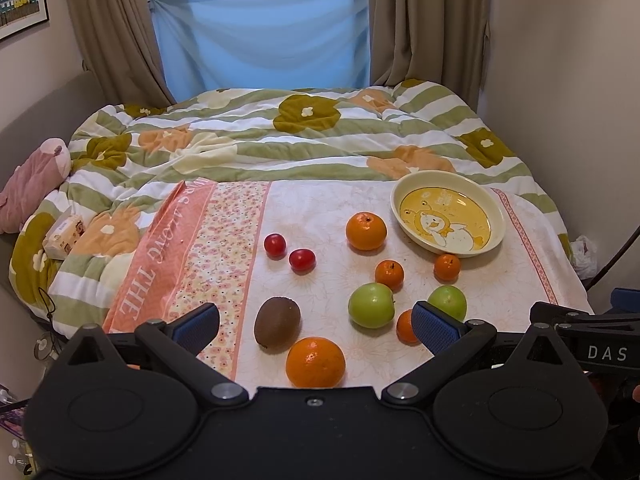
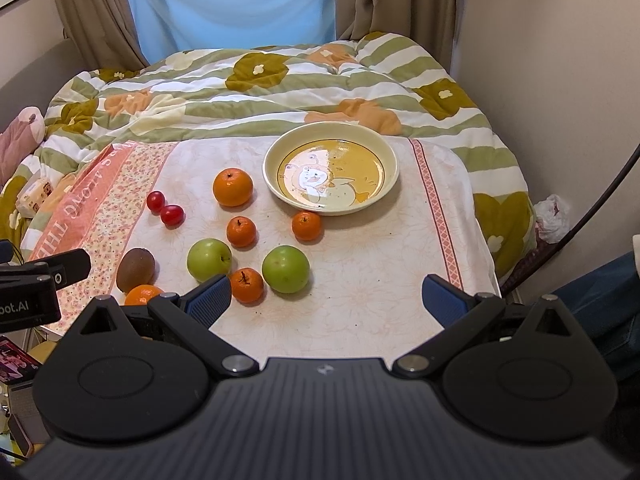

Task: Organize fruits

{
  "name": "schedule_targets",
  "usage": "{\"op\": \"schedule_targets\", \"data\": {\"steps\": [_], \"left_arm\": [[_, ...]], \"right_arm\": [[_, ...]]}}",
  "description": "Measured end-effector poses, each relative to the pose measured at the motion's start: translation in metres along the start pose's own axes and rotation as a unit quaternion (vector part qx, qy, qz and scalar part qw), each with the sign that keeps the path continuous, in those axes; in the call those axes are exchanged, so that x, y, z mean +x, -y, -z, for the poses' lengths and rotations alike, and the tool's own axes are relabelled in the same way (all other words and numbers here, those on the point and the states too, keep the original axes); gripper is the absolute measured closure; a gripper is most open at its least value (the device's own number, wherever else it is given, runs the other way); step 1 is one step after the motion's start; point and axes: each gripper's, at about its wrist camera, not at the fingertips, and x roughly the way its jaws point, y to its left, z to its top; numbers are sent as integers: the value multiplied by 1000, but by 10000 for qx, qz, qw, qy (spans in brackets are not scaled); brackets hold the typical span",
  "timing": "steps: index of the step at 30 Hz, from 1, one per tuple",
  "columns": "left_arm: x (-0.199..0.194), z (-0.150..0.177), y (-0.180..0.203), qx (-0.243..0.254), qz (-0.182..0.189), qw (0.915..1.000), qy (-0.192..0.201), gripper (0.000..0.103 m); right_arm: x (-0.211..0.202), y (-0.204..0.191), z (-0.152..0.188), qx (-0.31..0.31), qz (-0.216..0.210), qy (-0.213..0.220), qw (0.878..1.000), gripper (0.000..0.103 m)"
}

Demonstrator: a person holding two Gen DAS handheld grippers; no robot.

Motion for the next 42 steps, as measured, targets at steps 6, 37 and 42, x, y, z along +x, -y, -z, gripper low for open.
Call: {"op": "schedule_targets", "data": {"steps": [6,37,42], "left_arm": [[1,-1,-1,-19,8,10000,-17,0],[3,-2,-2,-8,-11,10000,-31,0],[3,-2,-2,-14,-13,10000,-34,0]], "right_arm": [[0,0,0,5,-1,-4,10000,0],[0,-1,0,17,-6,10,10000,0],[-2,0,0,17,-4,15,10000,0]]}}
